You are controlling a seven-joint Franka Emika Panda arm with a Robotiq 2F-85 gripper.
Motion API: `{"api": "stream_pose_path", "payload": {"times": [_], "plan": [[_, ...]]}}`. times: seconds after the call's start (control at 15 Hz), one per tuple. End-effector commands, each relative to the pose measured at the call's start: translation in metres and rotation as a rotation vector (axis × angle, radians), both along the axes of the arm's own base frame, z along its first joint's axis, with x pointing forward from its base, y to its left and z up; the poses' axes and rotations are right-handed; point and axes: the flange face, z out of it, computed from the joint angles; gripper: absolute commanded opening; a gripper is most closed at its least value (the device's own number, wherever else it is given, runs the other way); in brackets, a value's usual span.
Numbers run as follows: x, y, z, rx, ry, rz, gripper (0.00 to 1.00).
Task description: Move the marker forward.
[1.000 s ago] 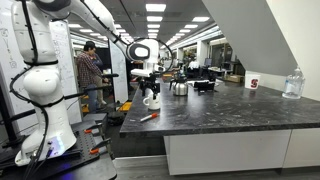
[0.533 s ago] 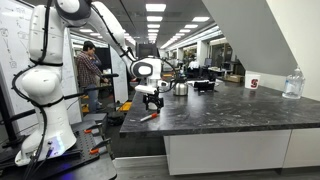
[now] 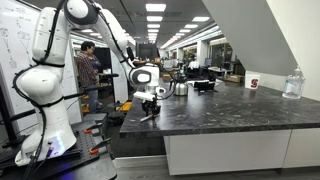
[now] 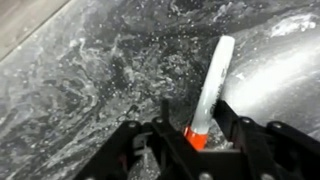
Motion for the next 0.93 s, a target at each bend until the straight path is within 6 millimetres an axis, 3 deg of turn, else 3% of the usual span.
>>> {"api": "stream_pose_path", "payload": {"times": [0.0,0.2,0.53,0.87], "plan": [[-0.003,0.000,0.002,-0.006,-0.031,0.007,0.24],[-0.001,0.001,0.009,0.004,-0.039,0.007,0.00],[0.012,0.009,0.025,-0.002,-0.063,0.022,0.05],[0.054,0.009,0.042,0.011,-0.072,0.035,0.05]]}}
